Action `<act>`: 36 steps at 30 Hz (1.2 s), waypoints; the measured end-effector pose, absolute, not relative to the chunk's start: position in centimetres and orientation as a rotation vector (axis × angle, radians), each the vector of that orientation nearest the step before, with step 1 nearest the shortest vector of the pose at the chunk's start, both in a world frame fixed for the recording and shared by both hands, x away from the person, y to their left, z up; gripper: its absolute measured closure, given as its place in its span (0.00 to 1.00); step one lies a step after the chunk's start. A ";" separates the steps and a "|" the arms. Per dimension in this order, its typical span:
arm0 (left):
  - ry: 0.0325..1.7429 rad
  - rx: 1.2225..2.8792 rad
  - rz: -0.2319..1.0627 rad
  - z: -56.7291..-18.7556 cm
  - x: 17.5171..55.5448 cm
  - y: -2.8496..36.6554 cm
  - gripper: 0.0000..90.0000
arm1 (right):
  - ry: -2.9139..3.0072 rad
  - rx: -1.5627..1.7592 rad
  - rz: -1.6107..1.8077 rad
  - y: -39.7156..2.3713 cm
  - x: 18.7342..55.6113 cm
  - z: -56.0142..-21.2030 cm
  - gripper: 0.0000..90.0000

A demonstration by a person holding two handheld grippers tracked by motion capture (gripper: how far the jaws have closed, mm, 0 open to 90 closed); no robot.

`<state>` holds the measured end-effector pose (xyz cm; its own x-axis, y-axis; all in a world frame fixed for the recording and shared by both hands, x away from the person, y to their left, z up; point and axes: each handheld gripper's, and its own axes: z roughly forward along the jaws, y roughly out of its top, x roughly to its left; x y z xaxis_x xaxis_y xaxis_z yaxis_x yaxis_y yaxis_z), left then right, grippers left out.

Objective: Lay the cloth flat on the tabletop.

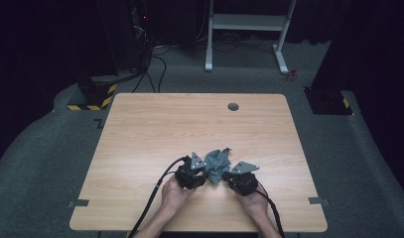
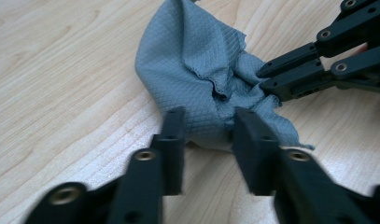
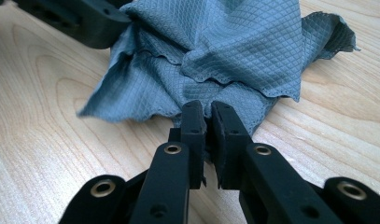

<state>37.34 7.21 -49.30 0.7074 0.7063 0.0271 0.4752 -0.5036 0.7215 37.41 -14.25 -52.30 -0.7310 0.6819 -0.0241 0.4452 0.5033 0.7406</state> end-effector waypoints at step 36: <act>0.957 2.149 0.413 -49.1 37.0 12.0 0.74 | 2.406 0.975 1.067 -14.5 37.2 -52.3 0.90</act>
<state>37.04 11.97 -49.15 0.6707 0.7417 -0.0048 0.5051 -0.4521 0.7352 37.22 -14.55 -52.26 -0.7101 0.7037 -0.0246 0.4540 0.4843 0.7479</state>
